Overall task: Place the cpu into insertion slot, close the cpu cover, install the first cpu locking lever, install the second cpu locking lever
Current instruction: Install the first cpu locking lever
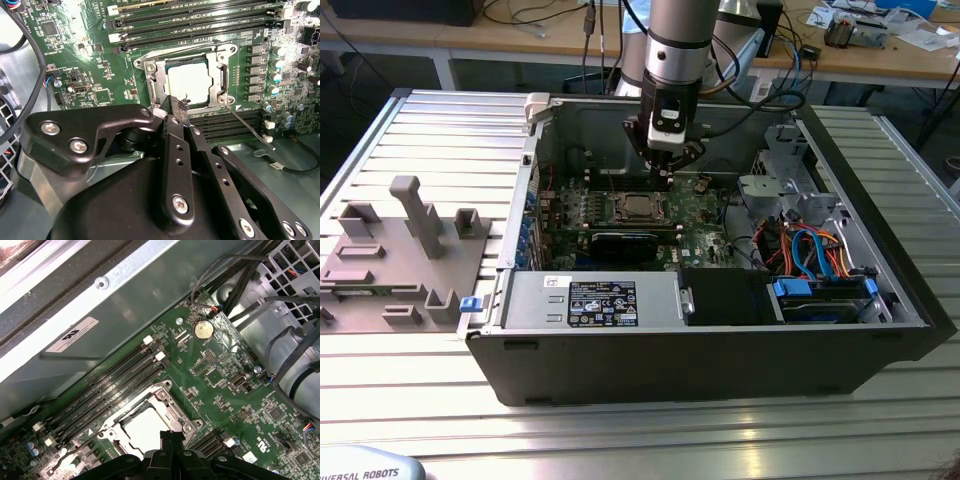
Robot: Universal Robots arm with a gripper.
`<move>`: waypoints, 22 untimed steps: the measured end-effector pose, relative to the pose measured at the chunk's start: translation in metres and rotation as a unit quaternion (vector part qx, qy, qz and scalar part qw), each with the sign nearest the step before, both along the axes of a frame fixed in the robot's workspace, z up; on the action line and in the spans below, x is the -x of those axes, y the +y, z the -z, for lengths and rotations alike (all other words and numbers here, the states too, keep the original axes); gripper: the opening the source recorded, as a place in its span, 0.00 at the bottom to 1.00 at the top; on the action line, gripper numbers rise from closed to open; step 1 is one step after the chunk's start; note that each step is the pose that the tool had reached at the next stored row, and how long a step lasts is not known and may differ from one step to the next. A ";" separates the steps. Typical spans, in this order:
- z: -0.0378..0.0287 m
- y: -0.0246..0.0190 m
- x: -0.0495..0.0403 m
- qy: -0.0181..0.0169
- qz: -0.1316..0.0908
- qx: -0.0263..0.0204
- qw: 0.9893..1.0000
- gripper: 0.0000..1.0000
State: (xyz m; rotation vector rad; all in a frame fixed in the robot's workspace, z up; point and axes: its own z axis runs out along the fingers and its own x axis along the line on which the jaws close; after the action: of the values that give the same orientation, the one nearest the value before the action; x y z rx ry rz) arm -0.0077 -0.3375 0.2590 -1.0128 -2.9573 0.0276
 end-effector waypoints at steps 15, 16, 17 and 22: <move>0.0000 0.0000 0.0000 0.000 -0.014 0.000 1.000 0.11; 0.0000 0.0000 0.0000 0.000 -0.014 0.000 1.000 0.11; 0.0000 0.0000 0.0000 0.000 -0.015 0.000 1.000 0.11; 0.0000 0.0000 0.0000 0.000 -0.018 0.000 1.000 0.11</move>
State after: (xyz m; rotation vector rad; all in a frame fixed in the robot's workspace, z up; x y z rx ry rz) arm -0.0077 -0.3375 0.2590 -0.9581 -2.9759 0.0280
